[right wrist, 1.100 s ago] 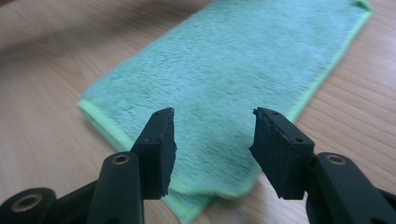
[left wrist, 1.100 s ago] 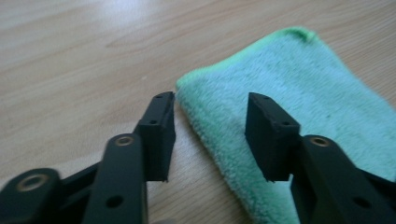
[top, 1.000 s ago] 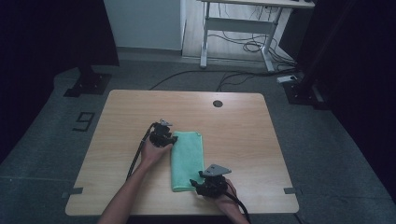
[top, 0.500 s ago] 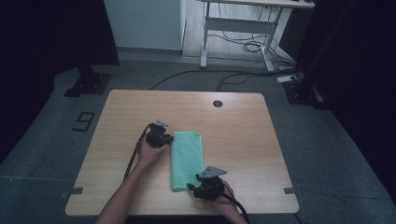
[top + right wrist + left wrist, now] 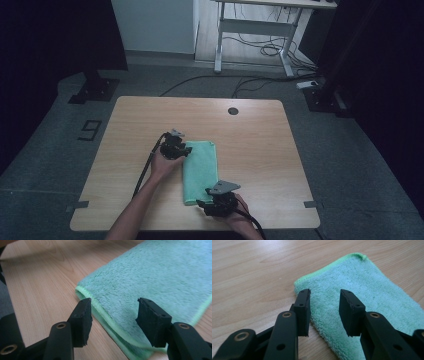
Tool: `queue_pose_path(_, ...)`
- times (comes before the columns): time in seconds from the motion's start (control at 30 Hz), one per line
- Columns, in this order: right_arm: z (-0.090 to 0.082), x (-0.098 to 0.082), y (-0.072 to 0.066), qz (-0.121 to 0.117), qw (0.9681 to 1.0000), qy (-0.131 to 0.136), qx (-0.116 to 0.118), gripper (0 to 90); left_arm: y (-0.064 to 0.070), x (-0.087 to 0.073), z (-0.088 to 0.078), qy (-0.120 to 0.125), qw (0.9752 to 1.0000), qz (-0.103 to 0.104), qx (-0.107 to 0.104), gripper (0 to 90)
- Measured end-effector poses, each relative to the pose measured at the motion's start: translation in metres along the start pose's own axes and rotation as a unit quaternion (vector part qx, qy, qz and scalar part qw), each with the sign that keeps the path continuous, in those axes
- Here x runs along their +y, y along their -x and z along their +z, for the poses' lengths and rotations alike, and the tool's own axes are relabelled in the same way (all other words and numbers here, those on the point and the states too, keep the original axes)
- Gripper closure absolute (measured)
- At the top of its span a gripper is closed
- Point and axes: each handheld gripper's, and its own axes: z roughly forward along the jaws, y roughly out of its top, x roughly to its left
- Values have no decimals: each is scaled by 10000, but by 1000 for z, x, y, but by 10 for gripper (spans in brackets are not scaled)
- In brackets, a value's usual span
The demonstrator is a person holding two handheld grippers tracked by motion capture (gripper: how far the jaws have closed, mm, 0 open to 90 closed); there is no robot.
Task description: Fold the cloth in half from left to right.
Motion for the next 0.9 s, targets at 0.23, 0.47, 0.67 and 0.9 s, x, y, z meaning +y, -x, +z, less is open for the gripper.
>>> queue_pose_path(0.23, 12, 4, -5, -170, 9998, -33, 67, 509, -1, -1, 0, 3, 10000, -26, -5, 620)
queue_pose_path(0.47, 14, 5, -1, -49, 9997, -35, 236, 778, 1, -3, 3, -53, 10000, -17, -10, 624)
queue_pose_path(0.67, 18, 5, 0, -26, 9994, -85, 335, 817, 0, -4, 5, -101, 9999, -20, -7, 625)
queue_pose_path(0.9, 15, 10, -11, -290, 9980, 103, 561, 592, -1, -5, 5, -77, 10000, -58, -3, 631)
